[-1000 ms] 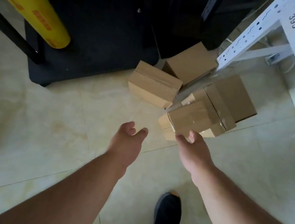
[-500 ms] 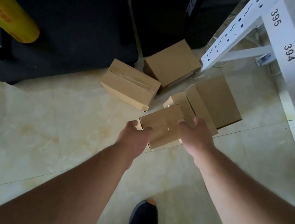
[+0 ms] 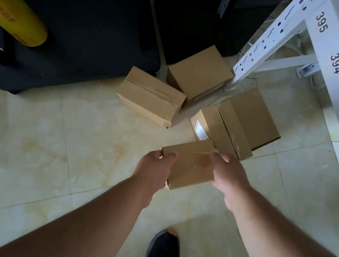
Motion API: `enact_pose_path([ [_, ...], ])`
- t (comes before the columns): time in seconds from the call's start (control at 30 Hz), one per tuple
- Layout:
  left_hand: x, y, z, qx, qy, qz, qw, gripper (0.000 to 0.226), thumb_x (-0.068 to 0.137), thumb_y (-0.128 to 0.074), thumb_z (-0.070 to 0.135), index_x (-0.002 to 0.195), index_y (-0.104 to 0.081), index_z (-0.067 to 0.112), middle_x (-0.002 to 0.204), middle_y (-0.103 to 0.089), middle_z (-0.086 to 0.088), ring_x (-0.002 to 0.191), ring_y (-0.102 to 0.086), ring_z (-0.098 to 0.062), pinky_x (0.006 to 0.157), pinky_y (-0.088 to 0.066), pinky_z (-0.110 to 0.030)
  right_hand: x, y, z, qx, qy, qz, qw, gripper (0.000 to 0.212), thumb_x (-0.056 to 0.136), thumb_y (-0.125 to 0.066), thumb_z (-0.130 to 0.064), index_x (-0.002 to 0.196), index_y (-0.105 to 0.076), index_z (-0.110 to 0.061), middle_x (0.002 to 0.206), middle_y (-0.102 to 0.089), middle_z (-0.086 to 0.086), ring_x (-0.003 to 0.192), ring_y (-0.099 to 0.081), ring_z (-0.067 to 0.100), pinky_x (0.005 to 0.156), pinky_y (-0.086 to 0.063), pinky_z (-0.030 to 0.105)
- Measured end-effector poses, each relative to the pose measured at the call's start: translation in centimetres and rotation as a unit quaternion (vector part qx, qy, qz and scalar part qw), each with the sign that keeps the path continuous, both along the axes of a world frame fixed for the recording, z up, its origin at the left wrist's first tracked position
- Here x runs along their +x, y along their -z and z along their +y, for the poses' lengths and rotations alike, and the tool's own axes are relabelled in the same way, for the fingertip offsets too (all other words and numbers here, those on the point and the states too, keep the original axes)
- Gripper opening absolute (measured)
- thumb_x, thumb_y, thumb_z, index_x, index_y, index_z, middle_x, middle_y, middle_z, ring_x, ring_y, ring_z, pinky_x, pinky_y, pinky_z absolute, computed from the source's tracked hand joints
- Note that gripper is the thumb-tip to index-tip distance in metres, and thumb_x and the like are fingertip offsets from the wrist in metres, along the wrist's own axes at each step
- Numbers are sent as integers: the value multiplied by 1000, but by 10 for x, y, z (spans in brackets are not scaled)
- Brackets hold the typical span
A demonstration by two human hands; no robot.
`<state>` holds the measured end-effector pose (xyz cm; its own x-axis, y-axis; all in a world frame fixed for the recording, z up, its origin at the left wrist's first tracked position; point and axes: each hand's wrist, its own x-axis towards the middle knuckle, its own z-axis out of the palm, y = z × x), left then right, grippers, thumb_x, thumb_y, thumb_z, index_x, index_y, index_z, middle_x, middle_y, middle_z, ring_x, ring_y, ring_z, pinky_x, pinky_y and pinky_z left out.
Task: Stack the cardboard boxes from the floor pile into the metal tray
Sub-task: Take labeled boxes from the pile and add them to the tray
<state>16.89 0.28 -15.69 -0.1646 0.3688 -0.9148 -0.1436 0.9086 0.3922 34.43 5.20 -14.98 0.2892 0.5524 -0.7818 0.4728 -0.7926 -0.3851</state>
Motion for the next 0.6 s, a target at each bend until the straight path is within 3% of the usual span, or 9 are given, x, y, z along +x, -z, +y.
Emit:
enact_pose_path([
  [0.03, -3, -1, -5, 1, -13, -1, 1000, 25, 95, -65, 47, 115, -67, 31, 117, -67, 4, 98, -63, -15, 97, -60, -50, -3, -2, -2, -9, 22, 1, 1000, 51, 97, -49, -56, 136, -57, -24, 126, -62, 0, 115, -59, 27, 102, -53, 49],
  [0.1, -7, -2, -13, 1, -33, 0, 999, 29, 93, -67, 49, 117, -63, 34, 116, -65, 6, 102, -63, -14, 95, -61, -50, -9, -5, -4, -39, 76, 18, 996, 53, 93, -48, -63, 127, -56, -24, 110, -60, -3, 107, -58, 25, 98, -55, 53],
  [0.23, -21, -10, -29, 3, -63, 21, 998, 40, 82, -66, 61, 112, -64, 34, 108, -69, 4, 101, -66, -19, 96, -59, -53, -29, -9, -14, -69, 140, 52, 986, 64, 83, -45, -71, 128, -61, -28, 121, -66, -3, 110, -60, 24, 101, -48, 47],
  [0.3, -27, -15, -32, 0, -72, 30, 997, 47, 79, -62, 69, 106, -64, 32, 107, -69, 1, 102, -67, -23, 96, -59, -53, -38, -13, -19, -62, 130, 55, 988, 67, 80, -49, -69, 120, -63, -17, 110, -68, 4, 99, -63, 27, 93, -49, 42],
  [0.37, -41, -18, -35, -6, -91, 36, 995, 57, 70, -58, 79, 105, -65, 34, 108, -70, 2, 102, -68, -24, 94, -59, -52, -47, -10, -23, -63, 109, 62, 990, 68, 71, -52, -60, 111, -65, -7, 97, -72, 10, 89, -67, 31, 96, -55, 48],
  [0.43, -56, -17, -40, -8, -103, 41, 994, 57, 66, -58, 82, 100, -67, 38, 108, -72, 5, 102, -70, -24, 94, -59, -51, -59, -12, -27, -62, 92, 78, 991, 53, 69, -50, -50, 94, -65, -5, 85, -64, 4, 80, -60, 25, 91, -58, 49],
  [0.5, -72, -20, -47, 0, -101, 40, 994, 41, 74, -62, 74, 94, -70, 39, 105, -75, 5, 101, -72, -25, 94, -60, -51, -76, -21, -32, -53, 81, 103, 990, 29, 70, -49, -42, 87, -62, -22, 84, -57, 1, 79, -54, 21, 78, -48, 40],
  [0.6, -90, -24, -55, 13, -102, 45, 994, 22, 80, -67, 55, 92, -73, 38, 103, -78, 5, 100, -74, -25, 95, -60, -52, -92, -25, -37, -43, 33, 90, 994, 18, 72, -47, -38, 79, -56, -24, 97, -65, 14, 89, -63, 31, 86, -50, 40],
])
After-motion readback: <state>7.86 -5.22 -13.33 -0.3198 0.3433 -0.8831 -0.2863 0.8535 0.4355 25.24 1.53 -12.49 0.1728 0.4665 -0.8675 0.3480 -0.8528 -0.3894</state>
